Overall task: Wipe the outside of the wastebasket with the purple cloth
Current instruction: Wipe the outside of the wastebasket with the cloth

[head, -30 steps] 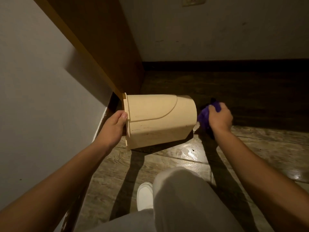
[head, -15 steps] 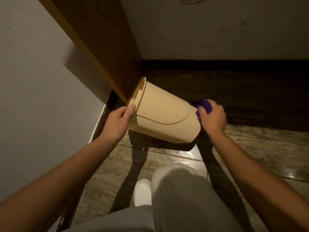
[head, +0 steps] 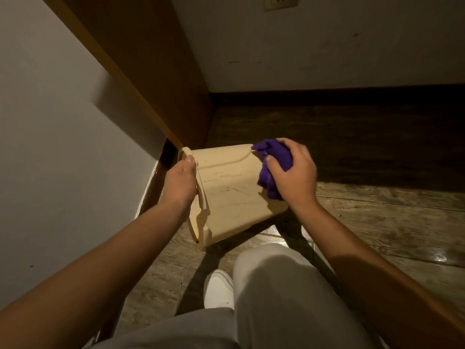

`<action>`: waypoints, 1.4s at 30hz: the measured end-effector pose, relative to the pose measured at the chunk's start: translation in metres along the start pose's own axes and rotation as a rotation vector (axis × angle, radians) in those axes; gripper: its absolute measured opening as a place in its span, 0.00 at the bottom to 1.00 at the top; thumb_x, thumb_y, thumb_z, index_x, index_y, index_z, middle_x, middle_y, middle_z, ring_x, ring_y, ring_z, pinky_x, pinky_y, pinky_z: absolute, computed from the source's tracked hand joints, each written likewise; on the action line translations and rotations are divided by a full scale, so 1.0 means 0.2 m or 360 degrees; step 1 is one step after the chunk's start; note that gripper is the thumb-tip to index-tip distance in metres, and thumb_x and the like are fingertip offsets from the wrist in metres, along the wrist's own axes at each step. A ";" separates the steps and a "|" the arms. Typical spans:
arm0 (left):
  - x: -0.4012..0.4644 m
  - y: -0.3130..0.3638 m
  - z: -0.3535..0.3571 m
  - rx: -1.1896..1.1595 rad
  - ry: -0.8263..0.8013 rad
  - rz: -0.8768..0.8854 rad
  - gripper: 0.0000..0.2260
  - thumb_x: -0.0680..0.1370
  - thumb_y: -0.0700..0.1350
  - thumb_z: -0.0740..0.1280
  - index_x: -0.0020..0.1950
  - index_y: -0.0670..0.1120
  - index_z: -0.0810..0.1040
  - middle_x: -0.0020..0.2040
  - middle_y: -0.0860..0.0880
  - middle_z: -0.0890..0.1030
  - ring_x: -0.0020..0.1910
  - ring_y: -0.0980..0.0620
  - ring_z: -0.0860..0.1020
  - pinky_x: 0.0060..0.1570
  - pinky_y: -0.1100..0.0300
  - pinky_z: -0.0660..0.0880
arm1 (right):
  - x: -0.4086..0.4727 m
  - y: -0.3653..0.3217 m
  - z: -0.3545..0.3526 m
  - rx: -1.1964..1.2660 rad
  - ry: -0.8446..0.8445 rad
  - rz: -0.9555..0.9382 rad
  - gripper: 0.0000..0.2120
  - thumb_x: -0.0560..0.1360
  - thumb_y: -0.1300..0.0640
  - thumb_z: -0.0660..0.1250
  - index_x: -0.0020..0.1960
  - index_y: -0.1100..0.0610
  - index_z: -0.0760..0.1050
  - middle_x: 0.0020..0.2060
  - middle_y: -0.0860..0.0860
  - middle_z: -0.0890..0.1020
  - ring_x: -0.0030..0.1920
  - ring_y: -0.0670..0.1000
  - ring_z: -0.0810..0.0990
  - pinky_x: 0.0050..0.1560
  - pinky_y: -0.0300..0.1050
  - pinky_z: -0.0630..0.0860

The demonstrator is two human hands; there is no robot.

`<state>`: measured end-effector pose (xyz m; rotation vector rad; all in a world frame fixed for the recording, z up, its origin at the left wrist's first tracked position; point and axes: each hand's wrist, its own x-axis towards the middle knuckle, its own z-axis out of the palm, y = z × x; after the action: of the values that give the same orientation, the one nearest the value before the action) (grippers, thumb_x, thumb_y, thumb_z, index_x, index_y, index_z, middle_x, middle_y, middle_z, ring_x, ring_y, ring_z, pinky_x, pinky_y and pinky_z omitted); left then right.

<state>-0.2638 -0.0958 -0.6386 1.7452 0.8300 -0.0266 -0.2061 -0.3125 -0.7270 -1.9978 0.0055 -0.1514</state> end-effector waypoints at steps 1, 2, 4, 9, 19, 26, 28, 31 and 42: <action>0.00 0.01 -0.01 -0.0055 -0.0056 -0.0029 0.18 0.85 0.58 0.56 0.59 0.49 0.82 0.54 0.47 0.86 0.56 0.45 0.83 0.59 0.45 0.77 | -0.01 -0.01 0.02 -0.0012 -0.0042 -0.0021 0.23 0.78 0.49 0.72 0.71 0.48 0.73 0.67 0.47 0.76 0.61 0.45 0.74 0.54 0.34 0.72; 0.00 0.01 -0.02 -0.0088 -0.0162 -0.0034 0.19 0.84 0.59 0.57 0.62 0.51 0.81 0.55 0.48 0.87 0.56 0.45 0.84 0.58 0.44 0.78 | -0.01 -0.02 0.04 -0.0029 -0.0072 -0.0032 0.24 0.78 0.49 0.72 0.72 0.48 0.73 0.68 0.48 0.75 0.62 0.46 0.75 0.57 0.39 0.75; -0.01 0.00 -0.03 -0.0051 -0.0461 0.0008 0.19 0.83 0.61 0.59 0.68 0.55 0.78 0.59 0.48 0.85 0.59 0.46 0.83 0.58 0.44 0.78 | -0.02 -0.02 0.06 -0.0070 -0.0118 -0.0002 0.27 0.79 0.49 0.71 0.75 0.49 0.70 0.71 0.50 0.73 0.67 0.51 0.75 0.63 0.49 0.77; -0.05 0.00 0.00 -0.0070 -0.0645 0.0030 0.19 0.87 0.51 0.58 0.78 0.60 0.66 0.65 0.46 0.81 0.62 0.44 0.81 0.57 0.43 0.80 | 0.03 -0.09 0.04 0.0034 -0.0135 0.0109 0.30 0.79 0.52 0.70 0.79 0.49 0.66 0.73 0.49 0.72 0.67 0.51 0.75 0.65 0.50 0.77; -0.05 -0.03 0.02 -0.0381 -0.0564 -0.0084 0.16 0.87 0.54 0.54 0.73 0.60 0.72 0.66 0.49 0.82 0.65 0.44 0.78 0.51 0.49 0.80 | -0.17 -0.24 0.34 -0.0287 -0.0294 -0.0742 0.31 0.79 0.43 0.65 0.79 0.47 0.62 0.73 0.54 0.71 0.71 0.55 0.70 0.67 0.56 0.74; 0.03 -0.06 -0.01 -0.0236 -0.0534 -0.0091 0.17 0.86 0.51 0.60 0.76 0.61 0.70 0.52 0.52 0.88 0.50 0.50 0.86 0.36 0.57 0.82 | -0.14 0.00 0.44 -0.0437 -0.0104 -0.0623 0.28 0.82 0.38 0.58 0.79 0.45 0.61 0.75 0.52 0.67 0.73 0.57 0.68 0.75 0.61 0.62; 0.04 -0.06 -0.03 -0.0227 -0.0492 -0.0120 0.18 0.86 0.50 0.60 0.76 0.60 0.69 0.53 0.50 0.87 0.50 0.48 0.86 0.35 0.57 0.82 | -0.11 0.09 0.40 -0.0495 -0.0031 -0.0410 0.27 0.81 0.40 0.60 0.78 0.45 0.62 0.74 0.53 0.69 0.73 0.58 0.68 0.74 0.63 0.64; 0.04 -0.07 -0.05 -0.0191 -0.0467 -0.0126 0.19 0.86 0.50 0.59 0.78 0.59 0.67 0.61 0.48 0.82 0.56 0.45 0.82 0.35 0.59 0.82 | -0.07 0.27 0.29 -0.0548 0.0052 -0.0028 0.26 0.81 0.42 0.59 0.78 0.46 0.62 0.76 0.57 0.68 0.73 0.61 0.68 0.70 0.64 0.70; -0.04 -0.02 0.03 -0.0144 -0.0608 -0.0065 0.26 0.79 0.44 0.71 0.76 0.54 0.69 0.65 0.49 0.82 0.60 0.47 0.83 0.63 0.41 0.78 | 0.05 0.41 -0.03 -0.0313 0.0332 0.0482 0.23 0.79 0.49 0.69 0.72 0.51 0.71 0.70 0.54 0.72 0.61 0.54 0.78 0.56 0.48 0.78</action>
<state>-0.2703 -0.1047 -0.6403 1.5715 0.5763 -0.3348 -0.1924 -0.3524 -0.7976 -2.1409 0.4701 -0.1680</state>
